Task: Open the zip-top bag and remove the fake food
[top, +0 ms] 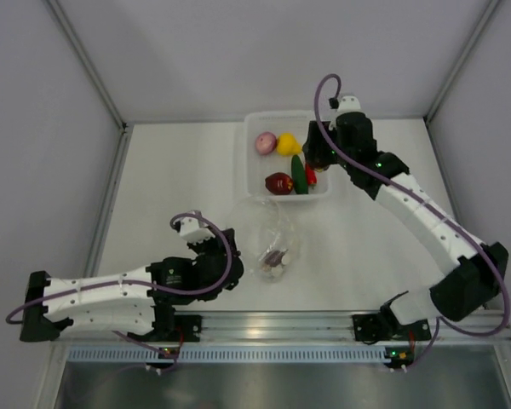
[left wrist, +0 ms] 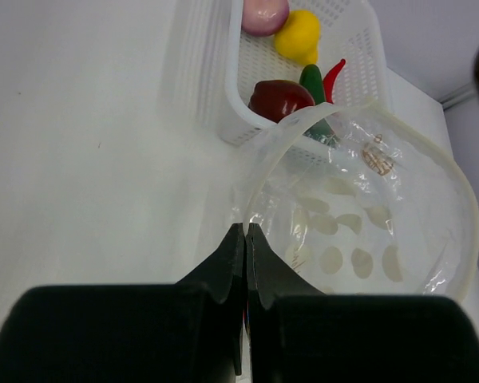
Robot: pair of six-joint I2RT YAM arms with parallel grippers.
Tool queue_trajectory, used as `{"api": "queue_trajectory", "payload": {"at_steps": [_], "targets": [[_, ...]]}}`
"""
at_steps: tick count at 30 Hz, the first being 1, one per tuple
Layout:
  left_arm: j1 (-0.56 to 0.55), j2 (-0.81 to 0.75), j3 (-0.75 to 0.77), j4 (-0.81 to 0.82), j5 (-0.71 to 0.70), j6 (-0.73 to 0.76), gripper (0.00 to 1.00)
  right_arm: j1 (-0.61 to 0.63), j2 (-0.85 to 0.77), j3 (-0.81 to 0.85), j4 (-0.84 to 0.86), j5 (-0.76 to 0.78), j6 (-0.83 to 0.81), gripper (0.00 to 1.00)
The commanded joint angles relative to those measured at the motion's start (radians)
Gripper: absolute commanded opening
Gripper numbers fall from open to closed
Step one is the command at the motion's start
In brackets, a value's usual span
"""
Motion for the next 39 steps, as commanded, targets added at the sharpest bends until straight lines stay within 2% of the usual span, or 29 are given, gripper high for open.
{"api": "queue_trajectory", "payload": {"at_steps": [1, 4, 9, 13, 15, 17, 21, 23, 26, 27, 28, 29, 33, 35, 39], "targets": [[0.008, -0.058, 0.005, 0.010, -0.030, 0.070, 0.00, -0.050, 0.145, 0.080, 0.081, -0.028, -0.058, 0.43], [0.008, -0.081, 0.011, 0.010, -0.033, 0.109, 0.00, -0.060, 0.297, 0.164, 0.089, -0.013, -0.098, 0.43], [0.008, -0.079, 0.042, 0.012, -0.003, 0.178, 0.00, -0.066, 0.546, 0.348, 0.038, 0.036, -0.149, 0.52], [0.008, -0.082, 0.062, 0.012, 0.025, 0.221, 0.00, -0.067, 0.650, 0.442, -0.008, 0.033, -0.163, 0.64], [0.008, -0.089, 0.076, 0.013, 0.036, 0.241, 0.00, -0.066, 0.665, 0.471, -0.025, 0.032, -0.163, 0.77], [0.008, -0.086, 0.093, 0.013, 0.063, 0.274, 0.00, -0.066, 0.665, 0.497, -0.043, 0.032, -0.161, 0.99], [0.008, -0.067, 0.136, 0.015, 0.111, 0.308, 0.00, -0.066, 0.590, 0.484, -0.076, 0.019, -0.149, 0.99], [0.008, -0.059, 0.149, 0.015, 0.123, 0.310, 0.00, -0.064, 0.537, 0.419, -0.057, 0.006, -0.138, 0.99], [0.010, -0.061, 0.157, 0.015, 0.126, 0.290, 0.00, -0.070, 0.403, 0.304, -0.007, -0.140, -0.118, 0.99], [0.010, -0.061, 0.159, 0.013, 0.125, 0.284, 0.00, -0.073, 0.347, 0.284, -0.001, -0.272, -0.101, 0.99], [0.010, -0.061, 0.157, 0.015, 0.125, 0.279, 0.00, -0.084, 0.320, 0.264, 0.003, -0.331, -0.091, 0.99], [0.010, -0.059, 0.159, 0.017, 0.120, 0.270, 0.00, -0.086, 0.270, 0.234, -0.016, -0.400, -0.065, 0.90], [0.010, -0.038, 0.169, 0.017, 0.116, 0.253, 0.00, -0.075, 0.140, 0.132, -0.056, -0.520, -0.006, 0.69], [0.010, -0.023, 0.177, 0.017, 0.113, 0.235, 0.00, -0.037, 0.079, 0.056, -0.065, -0.505, 0.006, 0.59], [0.010, 0.025, 0.197, 0.017, 0.085, 0.183, 0.00, 0.055, -0.109, -0.059, -0.056, -0.437, 0.067, 0.45]]}}
